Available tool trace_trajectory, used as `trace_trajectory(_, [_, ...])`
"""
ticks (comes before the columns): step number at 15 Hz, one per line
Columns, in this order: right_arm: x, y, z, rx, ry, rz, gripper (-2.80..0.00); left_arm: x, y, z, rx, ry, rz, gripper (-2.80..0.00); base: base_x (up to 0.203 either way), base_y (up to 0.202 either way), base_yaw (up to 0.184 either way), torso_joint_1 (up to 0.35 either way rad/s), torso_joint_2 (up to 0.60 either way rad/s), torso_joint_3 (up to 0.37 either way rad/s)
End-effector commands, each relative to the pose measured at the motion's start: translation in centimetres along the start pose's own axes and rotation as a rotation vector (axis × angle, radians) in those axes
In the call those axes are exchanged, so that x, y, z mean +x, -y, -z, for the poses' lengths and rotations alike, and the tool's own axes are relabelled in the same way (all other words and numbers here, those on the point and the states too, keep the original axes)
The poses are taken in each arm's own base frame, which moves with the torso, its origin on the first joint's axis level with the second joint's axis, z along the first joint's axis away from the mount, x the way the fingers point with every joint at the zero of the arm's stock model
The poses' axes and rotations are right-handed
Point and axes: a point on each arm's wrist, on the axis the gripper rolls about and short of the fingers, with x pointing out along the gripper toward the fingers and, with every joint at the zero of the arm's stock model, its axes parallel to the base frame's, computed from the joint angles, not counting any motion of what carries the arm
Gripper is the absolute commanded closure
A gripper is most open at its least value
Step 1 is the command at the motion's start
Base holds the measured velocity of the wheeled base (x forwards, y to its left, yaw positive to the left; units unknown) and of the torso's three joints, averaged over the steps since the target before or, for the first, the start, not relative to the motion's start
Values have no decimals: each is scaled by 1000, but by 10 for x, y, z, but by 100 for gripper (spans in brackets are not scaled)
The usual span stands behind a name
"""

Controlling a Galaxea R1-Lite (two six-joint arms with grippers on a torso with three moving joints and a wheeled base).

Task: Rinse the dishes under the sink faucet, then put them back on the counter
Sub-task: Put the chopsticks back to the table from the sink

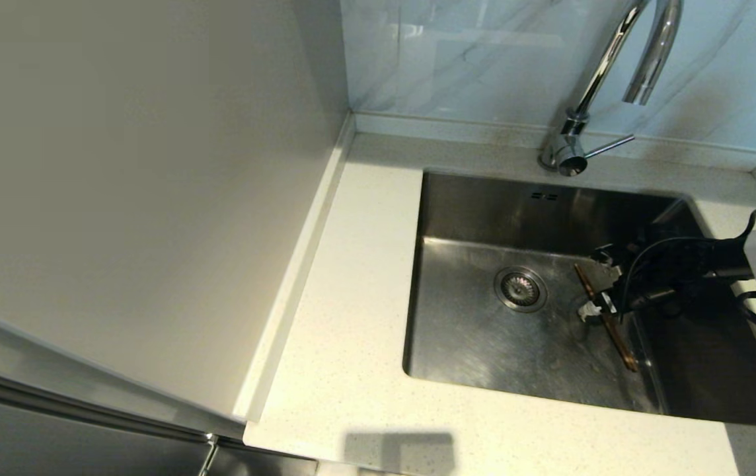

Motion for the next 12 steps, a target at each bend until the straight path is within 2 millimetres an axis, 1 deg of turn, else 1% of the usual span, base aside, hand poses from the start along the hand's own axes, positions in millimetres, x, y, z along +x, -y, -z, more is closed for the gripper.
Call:
trace_trajectory(1, [2,-1,1,-3,-7,-4,-280,0,0,0,-1,4,-1,0,0,0,0,0,0,0])
trace_trajectory(3, [3,-1,2,-2,-8,-4,-280,0,0,0,-1,4,-1,0,0,0,0,0,0,0])
trace_trajectory(4, [3,-1,2,-2,-10,-6,0,0,0,0,-1,4,-1,0,0,0,0,0,0,0])
trace_trajectory(12, [3,-1,2,-2,-10,-7,0,0,0,0,-1,4,-1,0,0,0,0,0,0,0])
